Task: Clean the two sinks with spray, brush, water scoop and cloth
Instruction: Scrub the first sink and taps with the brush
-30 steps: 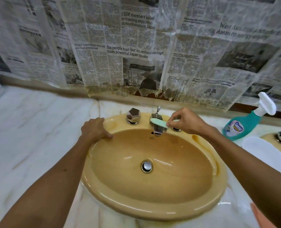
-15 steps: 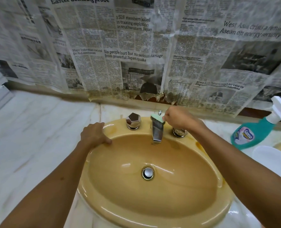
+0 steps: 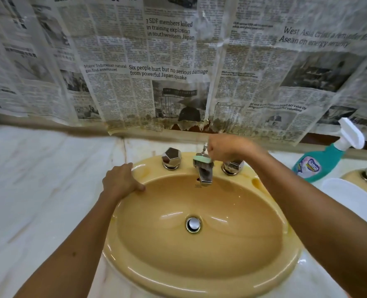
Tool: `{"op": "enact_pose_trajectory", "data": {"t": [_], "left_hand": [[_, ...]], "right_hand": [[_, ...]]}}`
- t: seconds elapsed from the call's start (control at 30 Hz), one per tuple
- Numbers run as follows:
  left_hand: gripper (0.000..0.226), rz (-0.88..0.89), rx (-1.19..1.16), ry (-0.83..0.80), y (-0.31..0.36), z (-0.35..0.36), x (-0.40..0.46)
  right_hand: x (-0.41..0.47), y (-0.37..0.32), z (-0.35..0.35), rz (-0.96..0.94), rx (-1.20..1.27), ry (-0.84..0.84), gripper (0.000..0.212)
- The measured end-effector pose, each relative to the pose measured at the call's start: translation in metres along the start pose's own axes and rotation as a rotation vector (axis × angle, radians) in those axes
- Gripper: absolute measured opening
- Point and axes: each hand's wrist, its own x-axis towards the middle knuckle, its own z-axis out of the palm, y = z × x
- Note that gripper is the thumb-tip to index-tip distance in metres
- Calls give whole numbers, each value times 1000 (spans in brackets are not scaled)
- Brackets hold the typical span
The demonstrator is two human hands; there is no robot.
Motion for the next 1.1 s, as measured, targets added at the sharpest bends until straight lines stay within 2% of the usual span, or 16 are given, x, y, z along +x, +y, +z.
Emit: {"op": "enact_pose_trajectory", "data": {"t": [0.13,0.33,0.43,0.53,0.7,0.87,0.93,1.1], "left_hand": [[63,81,168,-63,16,-12,6],[63,157,207,-86,49,-5,24],[60,145,232,-41,55,0,26],[60,138,237,-21,52,1,27],[63,167,200,5,48,3,28],[59,156,216,-8,49,1,28],[59,155,228,-9,50,2,30],[66,175,273,-10,52,5,35]], "right_hand": [[-3,-2,8,150,91,73,19],[-16,-7,-2,239,170,-74,27],[11,-9,7,293,219,12,17],[36,-6,15,320,319,67,23],[19,32,2,307,420,-88,23],[25,35,53,387,590,94,18],[28,32,68,404,636,137,23],[-3,47,89,401,1166,89,21]]}}
